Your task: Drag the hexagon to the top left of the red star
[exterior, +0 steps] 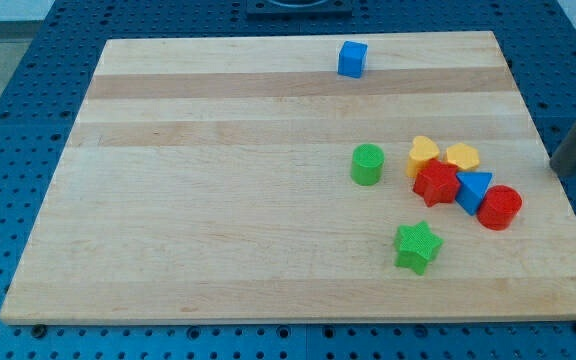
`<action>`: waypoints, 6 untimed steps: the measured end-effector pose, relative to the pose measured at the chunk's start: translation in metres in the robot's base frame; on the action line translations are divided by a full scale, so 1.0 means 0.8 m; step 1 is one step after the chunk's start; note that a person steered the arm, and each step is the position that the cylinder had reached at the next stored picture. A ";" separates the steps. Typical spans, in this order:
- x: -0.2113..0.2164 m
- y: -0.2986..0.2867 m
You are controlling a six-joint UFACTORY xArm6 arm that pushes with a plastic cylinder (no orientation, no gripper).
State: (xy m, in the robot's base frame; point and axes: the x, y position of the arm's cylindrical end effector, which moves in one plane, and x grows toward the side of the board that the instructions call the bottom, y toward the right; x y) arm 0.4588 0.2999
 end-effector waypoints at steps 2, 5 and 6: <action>-0.023 -0.126; -0.021 -0.154; 0.010 -0.152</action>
